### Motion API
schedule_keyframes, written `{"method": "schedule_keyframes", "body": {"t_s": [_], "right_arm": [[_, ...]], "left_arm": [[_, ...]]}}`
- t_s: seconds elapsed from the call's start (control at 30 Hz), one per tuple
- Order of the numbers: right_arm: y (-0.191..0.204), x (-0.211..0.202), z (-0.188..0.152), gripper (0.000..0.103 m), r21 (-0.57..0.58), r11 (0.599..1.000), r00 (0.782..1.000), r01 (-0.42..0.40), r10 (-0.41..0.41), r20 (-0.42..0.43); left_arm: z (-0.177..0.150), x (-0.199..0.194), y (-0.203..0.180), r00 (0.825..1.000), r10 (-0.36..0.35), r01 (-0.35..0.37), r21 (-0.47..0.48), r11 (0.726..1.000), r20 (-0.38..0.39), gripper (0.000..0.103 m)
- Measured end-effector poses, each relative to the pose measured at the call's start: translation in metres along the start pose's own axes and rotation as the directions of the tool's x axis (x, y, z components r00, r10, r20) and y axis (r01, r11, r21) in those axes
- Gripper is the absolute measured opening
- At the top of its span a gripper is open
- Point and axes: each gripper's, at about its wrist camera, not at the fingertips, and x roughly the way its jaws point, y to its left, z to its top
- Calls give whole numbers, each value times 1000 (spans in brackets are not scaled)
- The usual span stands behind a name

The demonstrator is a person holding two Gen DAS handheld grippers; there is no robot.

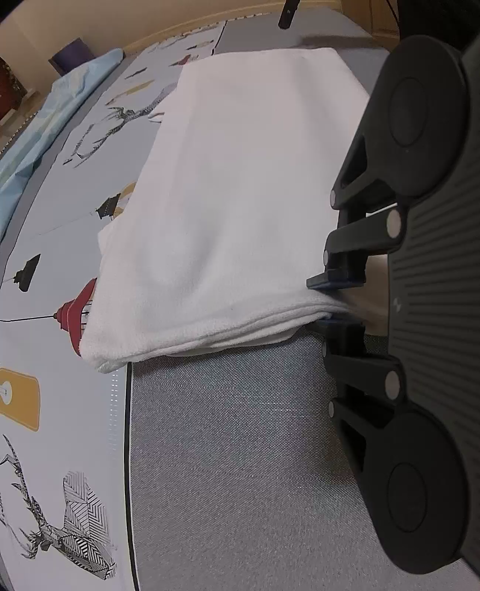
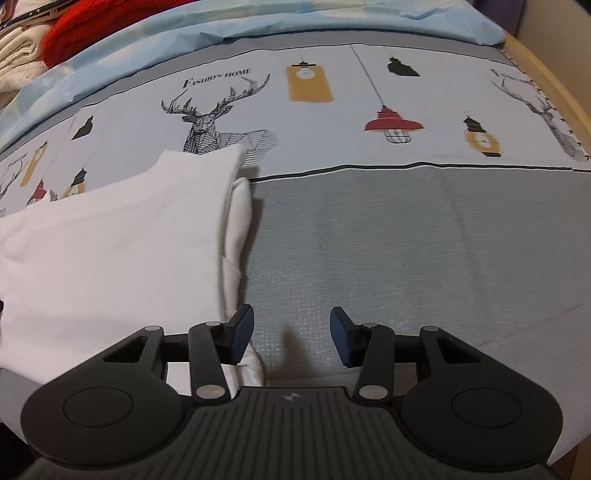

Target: Fold small clothes

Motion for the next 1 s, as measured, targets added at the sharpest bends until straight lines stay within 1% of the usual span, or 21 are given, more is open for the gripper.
{"method": "schedule_keyframes", "body": {"t_s": [0.17,0.23,0.3,0.33,0.4,0.43,0.47,0.53,0.63,0.67,0.7,0.73,0.77,0.8,0.83,0.87,0.9,0.93,0.97,1.0], "right_arm": [[-14,-5,-4,47,32,999,1000,20,-21,11],[-21,-9,-5,46,55,998,999,33,-34,33],[-29,-18,-3,44,98,993,993,71,-79,82],[-36,-24,-1,44,135,987,987,88,-105,118],[-49,-37,0,44,214,972,975,94,-133,180],[-55,-42,1,44,248,964,969,93,-146,202],[-61,-47,1,44,279,955,961,96,-161,223],[-69,-52,0,44,316,944,952,97,-180,246],[-78,-58,-1,43,358,930,942,87,-194,275],[-80,-59,-1,43,371,926,941,74,-188,282],[-82,-60,0,43,383,922,941,53,-174,290],[-83,-61,1,43,391,920,941,29,-157,299],[-81,-60,2,43,389,921,942,13,-142,304],[-77,-58,3,43,381,925,944,-4,-123,306],[-72,-56,5,43,367,930,946,-19,-102,308],[-67,-53,6,43,340,939,949,-45,-66,309],[-61,-51,8,43,314,947,951,-72,-29,307],[-54,-47,9,43,282,954,953,-103,14,303],[-46,-44,11,43,246,960,953,-134,56,299],[-39,-41,12,43,216,964,952,-158,91,292]], "left_arm": [[0,-2,-4,1000,31,-31,18,999,-4,16],[1,-7,-8,1000,28,-28,26,999,3,12],[5,-19,-18,1000,-3,3,23,1000,28,11],[7,-28,-28,999,-21,19,39,999,47,10],[11,-52,-57,991,-84,75,92,993,104,10],[12,-64,-74,983,-131,116,113,987,130,10],[14,-76,-96,970,-185,163,145,976,158,10],[15,-91,-139,942,-278,241,196,951,189,10],[15,-93,-220,889,-411,351,274,895,202,10],[15,-87,-242,877,-437,376,282,883,198,11],[17,-81,-266,868,-460,399,286,871,187,17],[20,-75,-287,860,-481,420,300,856,168,25],[22,-72,-303,847,-509,442,325,836,157,25],[22,-75,-309,824,-540,465,339,818,174,29],[23,-78,-309,803,-562,482,341,807,196,31],[26,-81,-306,789,-577,493,342,800,213,31],[29,-83,-298,785,-575,490,336,804,230,31],[33,-83,-287,794,-556,476,318,820,247,31],[38,-82,-272,808,-530,459,290,840,258,31],[43,-78,-255,826,-497,439,249,863,266,31]]}}
